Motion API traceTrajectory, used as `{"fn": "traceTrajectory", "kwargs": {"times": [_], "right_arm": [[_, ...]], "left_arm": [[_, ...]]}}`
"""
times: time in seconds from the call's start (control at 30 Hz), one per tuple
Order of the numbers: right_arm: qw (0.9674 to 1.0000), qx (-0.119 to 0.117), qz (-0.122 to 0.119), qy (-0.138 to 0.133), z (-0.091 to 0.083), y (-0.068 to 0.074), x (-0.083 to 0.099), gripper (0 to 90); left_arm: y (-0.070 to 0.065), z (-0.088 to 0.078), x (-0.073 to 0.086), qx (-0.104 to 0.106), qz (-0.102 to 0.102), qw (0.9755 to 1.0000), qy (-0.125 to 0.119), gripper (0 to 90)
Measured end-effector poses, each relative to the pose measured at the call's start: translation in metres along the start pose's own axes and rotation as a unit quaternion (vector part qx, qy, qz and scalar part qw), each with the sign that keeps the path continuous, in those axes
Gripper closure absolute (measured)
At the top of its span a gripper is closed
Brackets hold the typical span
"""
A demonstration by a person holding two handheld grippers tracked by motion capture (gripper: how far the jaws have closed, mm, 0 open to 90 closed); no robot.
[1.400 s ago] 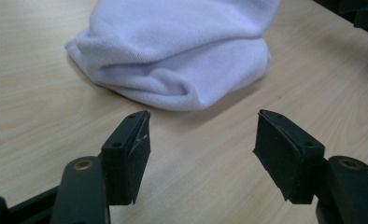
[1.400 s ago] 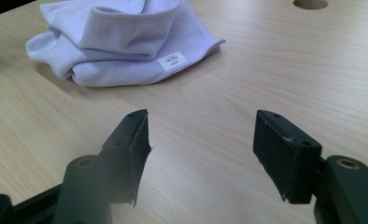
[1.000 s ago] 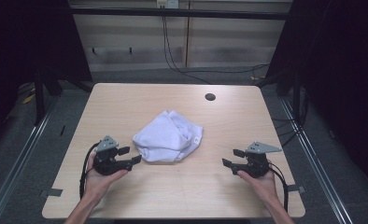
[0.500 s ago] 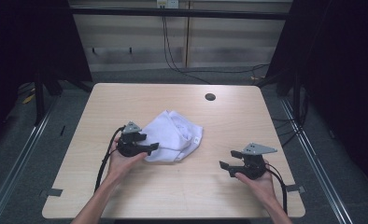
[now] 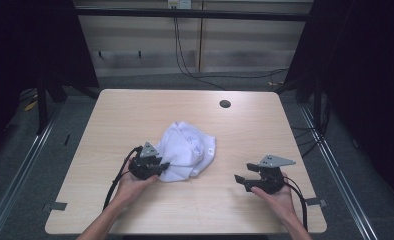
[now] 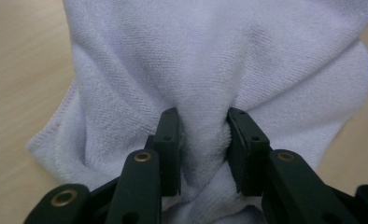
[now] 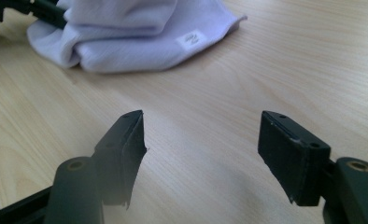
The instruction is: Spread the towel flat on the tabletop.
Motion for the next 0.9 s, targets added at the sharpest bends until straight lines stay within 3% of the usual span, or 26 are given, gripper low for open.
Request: {"fn": "traceTrajectory", "kwargs": {"times": [0.03,0.07,0.13,0.17,0.33,0.4,0.47,0.5,0.63,0.67,0.83,0.87,0.9], "right_arm": [[1.0000,0.001,-0.001,-0.001,-0.001,0.001,-0.001,32.0],[1.0000,0.001,-0.001,-0.001,-0.001,0.001,-0.001,32.0],[1.0000,0.005,-0.006,-0.001,-0.002,0.001,-0.001,32.4],[1.0000,0.004,-0.008,0.001,-0.002,0.002,-0.001,32.7],[1.0000,0.000,-0.007,-0.001,-0.003,0.005,-0.003,34.9],[1.0000,-0.007,-0.006,-0.001,-0.002,0.007,-0.006,38.3],[0.9999,-0.014,-0.003,-0.002,-0.002,0.009,-0.008,39.7],[0.9997,-0.023,-0.007,-0.003,-0.002,0.013,-0.012,42.2],[0.9991,-0.038,-0.014,-0.009,-0.003,0.019,-0.018,44.3],[0.9986,-0.048,-0.018,-0.012,-0.002,0.022,-0.023,46.5],[0.9974,-0.064,-0.033,-0.003,0.010,0.029,-0.040,50.5],[0.9968,-0.070,-0.038,-0.001,0.015,0.031,-0.045,51.2],[0.9962,-0.075,-0.044,0.003,0.025,0.033,-0.055,51.3]], "left_arm": [[-0.014,-0.004,0.005,0.015,0.014,0.9998,0.001,67.3],[-0.014,-0.004,0.005,0.015,0.014,0.9998,0.001,67.3],[-0.027,-0.010,0.012,0.021,0.022,0.9995,0.001,67.3],[-0.039,-0.015,0.018,0.034,0.011,0.9994,0.001,67.2],[-0.058,-0.027,0.030,0.065,0.014,0.9978,0.007,66.8],[-0.065,-0.032,0.035,0.068,0.011,0.9975,0.012,65.7],[-0.070,-0.038,0.037,0.081,0.012,0.9966,0.014,65.0],[-0.074,-0.041,0.037,0.098,0.005,0.9949,0.021,62.7],[-0.073,-0.051,0.031,0.117,0.001,0.9932,0.004,58.7],[-0.068,-0.056,0.024,0.116,-0.004,0.9932,-0.010,56.2],[-0.052,-0.055,0.006,0.105,-0.014,0.9938,-0.031,50.1],[-0.046,-0.053,0.001,0.099,-0.014,0.9943,-0.038,50.1],[-0.029,-0.047,-0.009,0.050,-0.016,0.9976,-0.044,51.5]]}}
Point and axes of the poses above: each handheld gripper's, and its own axes: z roughly forward along the jaws, x roughly out of its underside, y roughly to its left, the point moved 7 cm from there along z, roughly forward along the jaws, and after that the axes turned 7 degrees about y, right-handed, at the moved point
